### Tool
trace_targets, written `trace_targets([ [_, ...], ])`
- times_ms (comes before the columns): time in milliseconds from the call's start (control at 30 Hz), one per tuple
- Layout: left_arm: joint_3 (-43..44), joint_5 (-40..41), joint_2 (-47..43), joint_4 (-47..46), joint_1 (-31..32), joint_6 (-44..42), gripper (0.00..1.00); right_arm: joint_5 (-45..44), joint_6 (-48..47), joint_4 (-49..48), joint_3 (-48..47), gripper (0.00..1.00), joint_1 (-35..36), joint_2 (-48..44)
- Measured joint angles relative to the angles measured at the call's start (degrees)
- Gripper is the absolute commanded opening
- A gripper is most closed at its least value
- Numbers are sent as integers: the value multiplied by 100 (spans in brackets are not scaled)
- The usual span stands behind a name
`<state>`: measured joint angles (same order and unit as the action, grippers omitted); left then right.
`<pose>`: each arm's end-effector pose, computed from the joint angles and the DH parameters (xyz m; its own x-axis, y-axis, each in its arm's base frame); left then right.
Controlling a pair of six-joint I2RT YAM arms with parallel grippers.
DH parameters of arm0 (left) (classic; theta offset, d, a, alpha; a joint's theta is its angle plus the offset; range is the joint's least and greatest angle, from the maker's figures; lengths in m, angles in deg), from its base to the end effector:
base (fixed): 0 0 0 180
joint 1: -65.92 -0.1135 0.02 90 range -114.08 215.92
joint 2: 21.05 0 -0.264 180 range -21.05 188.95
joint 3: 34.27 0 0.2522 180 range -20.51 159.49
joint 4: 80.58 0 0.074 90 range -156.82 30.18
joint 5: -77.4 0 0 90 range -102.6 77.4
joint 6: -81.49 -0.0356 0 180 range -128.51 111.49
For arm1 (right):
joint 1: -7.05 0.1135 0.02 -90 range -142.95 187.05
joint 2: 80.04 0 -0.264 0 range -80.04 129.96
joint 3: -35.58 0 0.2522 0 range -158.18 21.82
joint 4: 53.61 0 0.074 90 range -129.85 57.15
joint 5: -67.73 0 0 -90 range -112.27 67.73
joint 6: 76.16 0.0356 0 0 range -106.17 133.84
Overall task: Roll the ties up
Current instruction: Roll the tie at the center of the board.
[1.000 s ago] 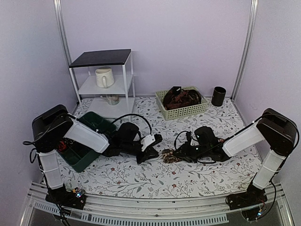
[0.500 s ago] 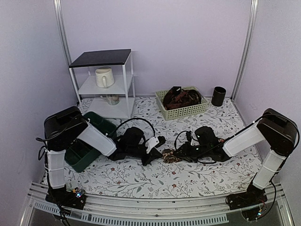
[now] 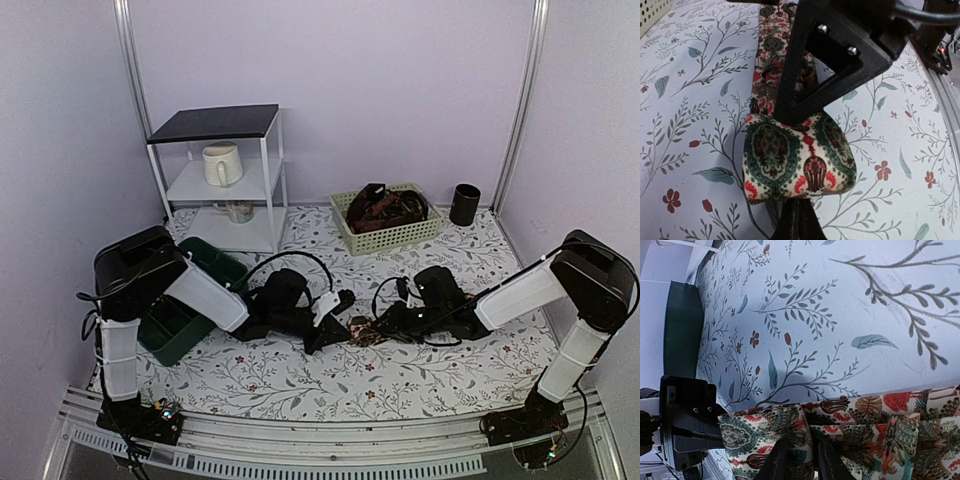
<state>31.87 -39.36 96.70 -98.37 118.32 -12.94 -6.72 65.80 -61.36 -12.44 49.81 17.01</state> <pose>0.2237 -0.3167 0.0906 -0.2663 0.4588 -0.8477 0.9591 0.2136 -0.1857 0.2132 0.2101 0.1136 -0.9301 0.1733 -0.3238 -0.1127 0.7044 0.7008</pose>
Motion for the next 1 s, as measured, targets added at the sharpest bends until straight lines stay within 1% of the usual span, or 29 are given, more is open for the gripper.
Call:
trace_targets([
  [333,39,-125,-24,-24,0,83,0,116,-278,321,-201,22,9,2],
  [667,42,-122,-610,37,-35,79,0,42,-157,697,-400,22,415,52],
  [1000,39,-184,-518,-55,-33,164,0,-232,-66,704,-404,22,444,50],
])
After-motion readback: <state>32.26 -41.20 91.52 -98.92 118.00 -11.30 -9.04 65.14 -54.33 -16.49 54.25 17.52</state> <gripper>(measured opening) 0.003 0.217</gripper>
